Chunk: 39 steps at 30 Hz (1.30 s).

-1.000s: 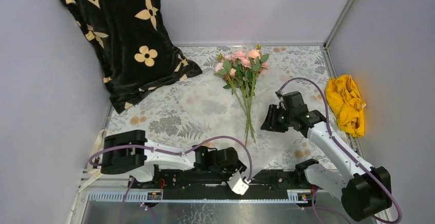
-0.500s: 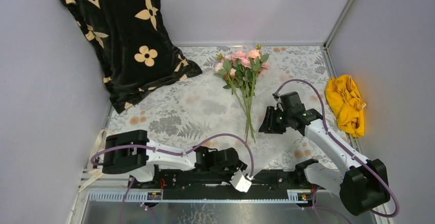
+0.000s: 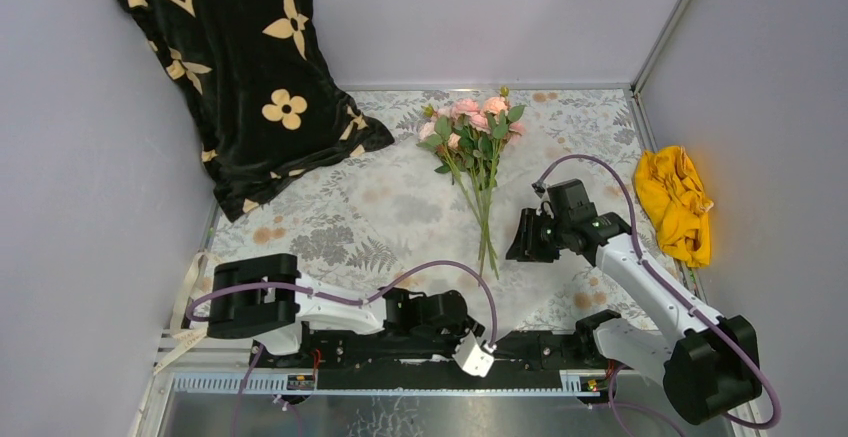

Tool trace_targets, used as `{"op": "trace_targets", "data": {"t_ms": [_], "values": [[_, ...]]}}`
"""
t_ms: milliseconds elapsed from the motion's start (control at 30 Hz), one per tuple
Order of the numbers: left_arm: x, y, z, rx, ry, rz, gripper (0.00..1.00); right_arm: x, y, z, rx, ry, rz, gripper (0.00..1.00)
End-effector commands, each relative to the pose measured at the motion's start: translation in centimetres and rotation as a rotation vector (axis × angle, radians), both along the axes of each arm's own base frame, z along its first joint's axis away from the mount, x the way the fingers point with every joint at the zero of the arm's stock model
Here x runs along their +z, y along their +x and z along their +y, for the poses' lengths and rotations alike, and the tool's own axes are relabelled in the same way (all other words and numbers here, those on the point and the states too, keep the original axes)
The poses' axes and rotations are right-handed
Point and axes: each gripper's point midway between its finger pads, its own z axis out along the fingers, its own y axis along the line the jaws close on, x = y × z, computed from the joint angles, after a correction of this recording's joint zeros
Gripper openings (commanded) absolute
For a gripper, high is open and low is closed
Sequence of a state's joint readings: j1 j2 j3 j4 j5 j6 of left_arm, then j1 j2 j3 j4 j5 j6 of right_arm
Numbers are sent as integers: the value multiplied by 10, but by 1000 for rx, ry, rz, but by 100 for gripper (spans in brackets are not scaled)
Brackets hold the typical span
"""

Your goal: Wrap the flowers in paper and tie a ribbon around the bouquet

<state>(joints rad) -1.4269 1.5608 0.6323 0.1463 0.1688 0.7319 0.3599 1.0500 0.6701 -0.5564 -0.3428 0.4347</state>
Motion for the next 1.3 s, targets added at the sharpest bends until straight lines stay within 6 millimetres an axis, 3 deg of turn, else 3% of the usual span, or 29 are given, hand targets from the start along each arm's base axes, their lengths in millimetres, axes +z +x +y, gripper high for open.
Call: {"op": "trace_targets", "data": {"t_ms": [0, 233, 500, 833, 967, 1100, 1267], "values": [[43, 54, -46, 169, -228, -182, 43, 16, 2, 4, 29, 17, -41, 40], [38, 54, -47, 188, -213, -166, 47, 10, -5, 0, 36, -1, -22, 40], [56, 71, -45, 262, -259, -134, 1, 0, -6, 8, 83, 22, 27, 42], [78, 121, -43, 428, -196, 173, 0, -8, 34, 28, 141, 32, 53, 45], [73, 138, -36, 498, -155, 270, 0, 5, 52, 33, 159, 28, 20, 46], [60, 159, -23, 595, -111, 333, 0, 27, 77, 19, 114, 35, -69, 56], [49, 181, -5, 699, -101, 379, 0, 35, 95, 6, 93, 71, -103, 66]]}}
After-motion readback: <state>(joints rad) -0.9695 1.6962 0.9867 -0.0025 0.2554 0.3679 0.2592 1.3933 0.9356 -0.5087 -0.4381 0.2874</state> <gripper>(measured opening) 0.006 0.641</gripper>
